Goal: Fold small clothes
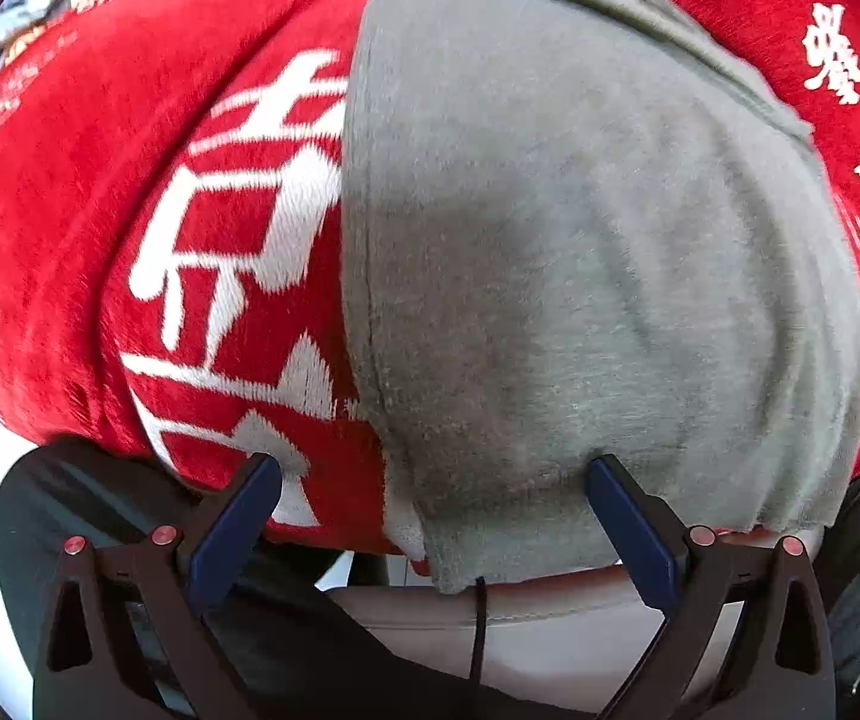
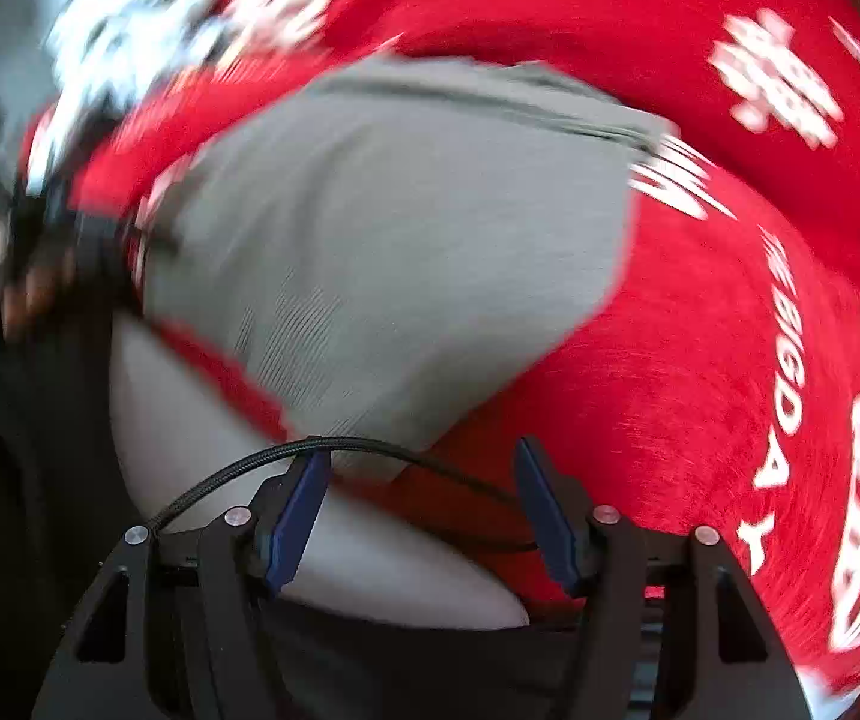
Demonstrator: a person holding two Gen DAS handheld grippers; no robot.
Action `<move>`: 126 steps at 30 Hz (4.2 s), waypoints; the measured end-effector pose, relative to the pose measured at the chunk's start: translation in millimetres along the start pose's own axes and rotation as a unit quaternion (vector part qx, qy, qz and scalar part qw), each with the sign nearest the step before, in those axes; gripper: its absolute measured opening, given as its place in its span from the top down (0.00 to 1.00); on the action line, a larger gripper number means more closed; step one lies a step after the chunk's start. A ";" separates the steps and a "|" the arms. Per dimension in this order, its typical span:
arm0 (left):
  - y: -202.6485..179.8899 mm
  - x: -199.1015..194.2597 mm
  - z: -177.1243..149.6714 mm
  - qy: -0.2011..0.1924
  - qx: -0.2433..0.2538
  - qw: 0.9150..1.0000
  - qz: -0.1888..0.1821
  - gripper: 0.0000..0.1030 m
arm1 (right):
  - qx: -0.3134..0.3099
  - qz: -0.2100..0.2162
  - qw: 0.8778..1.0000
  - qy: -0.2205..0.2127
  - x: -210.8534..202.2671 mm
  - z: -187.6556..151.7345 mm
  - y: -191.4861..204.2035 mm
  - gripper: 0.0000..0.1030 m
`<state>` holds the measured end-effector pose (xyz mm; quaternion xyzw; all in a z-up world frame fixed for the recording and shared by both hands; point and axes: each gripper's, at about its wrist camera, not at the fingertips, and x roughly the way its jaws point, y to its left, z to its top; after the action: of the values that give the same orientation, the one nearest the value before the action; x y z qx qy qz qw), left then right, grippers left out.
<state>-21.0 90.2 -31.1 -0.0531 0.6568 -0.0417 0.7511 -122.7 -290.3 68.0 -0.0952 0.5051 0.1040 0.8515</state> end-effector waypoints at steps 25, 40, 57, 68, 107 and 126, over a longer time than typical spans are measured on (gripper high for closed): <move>-24.0 -6.1 -6.2 -0.035 0.014 0.999 0.019 0.01 | -0.209 -0.385 0.871 0.224 -17.1 -43.4 -84.4 0.35; -27.0 -9.8 -0.7 -0.040 0.033 0.998 0.030 0.01 | 0.253 0.060 0.849 -0.461 -187.1 23.0 -117.9 0.35; -27.5 -9.3 2.5 -0.043 0.031 0.998 0.023 0.01 | 0.106 0.517 0.707 -0.471 -204.6 96.3 -39.4 0.29; -21.9 -17.1 1.2 -0.052 0.041 0.997 0.026 0.01 | 0.187 0.181 0.963 -0.072 -24.0 60.7 -3.4 0.37; -11.4 -64.6 -2.2 -0.101 0.011 0.993 -0.058 0.88 | 0.112 0.221 0.969 -0.005 38.1 36.5 28.9 0.88; -38.4 -132.6 136.4 -0.243 -0.026 0.965 -0.099 0.88 | 0.134 0.203 0.953 -0.182 -5.6 163.8 -13.7 0.89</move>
<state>96.7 73.1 122.2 -0.1460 0.4469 -0.0849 0.8785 16.1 -260.2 151.0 0.1451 0.3595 0.2210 0.8949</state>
